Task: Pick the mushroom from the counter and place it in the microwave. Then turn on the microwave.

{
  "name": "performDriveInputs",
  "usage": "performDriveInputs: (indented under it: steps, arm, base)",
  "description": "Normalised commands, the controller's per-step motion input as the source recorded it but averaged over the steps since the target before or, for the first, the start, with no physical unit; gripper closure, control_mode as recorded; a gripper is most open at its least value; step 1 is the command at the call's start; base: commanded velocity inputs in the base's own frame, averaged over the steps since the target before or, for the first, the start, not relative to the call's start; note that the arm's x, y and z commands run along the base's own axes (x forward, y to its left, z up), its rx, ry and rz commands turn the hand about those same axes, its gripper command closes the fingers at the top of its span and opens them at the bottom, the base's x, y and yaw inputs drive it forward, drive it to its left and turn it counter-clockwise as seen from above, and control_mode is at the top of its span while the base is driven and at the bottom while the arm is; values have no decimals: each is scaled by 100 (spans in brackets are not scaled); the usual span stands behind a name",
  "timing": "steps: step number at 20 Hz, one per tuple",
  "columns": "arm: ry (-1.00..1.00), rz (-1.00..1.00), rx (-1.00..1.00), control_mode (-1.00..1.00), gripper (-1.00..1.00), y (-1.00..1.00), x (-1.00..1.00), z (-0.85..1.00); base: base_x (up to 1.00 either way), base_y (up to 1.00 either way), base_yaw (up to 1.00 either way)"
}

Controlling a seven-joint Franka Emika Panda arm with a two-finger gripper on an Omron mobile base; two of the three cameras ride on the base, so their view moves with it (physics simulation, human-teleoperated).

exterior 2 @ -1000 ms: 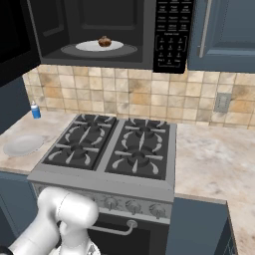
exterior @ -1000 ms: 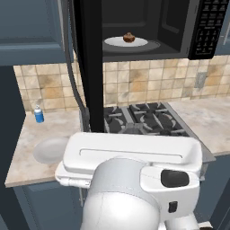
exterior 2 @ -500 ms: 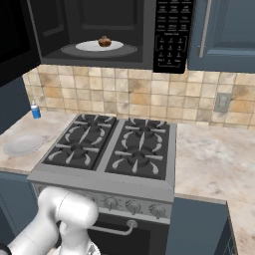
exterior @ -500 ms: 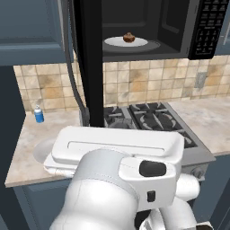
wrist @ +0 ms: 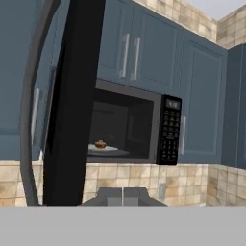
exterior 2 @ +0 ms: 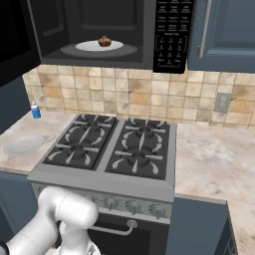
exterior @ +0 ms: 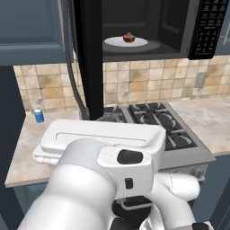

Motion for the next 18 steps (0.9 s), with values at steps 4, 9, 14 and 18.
performDriveInputs:
  steps: [4, 9, 14, 18]
  arm:
    - [0, -2, 0, -100, 100, 16, 20, 0]
    - [0, -1, 0, -100, 100, 16, 20, 0]
    - [0, -1, 0, -100, 100, 14, 22, 0]
    - [0, -1, 0, -100, 100, 16, 22, -1]
  base:
    - [0, 0, 0]
    - [0, 0, 0]
    - [0, 0, 0]
    - [0, 0, 0]
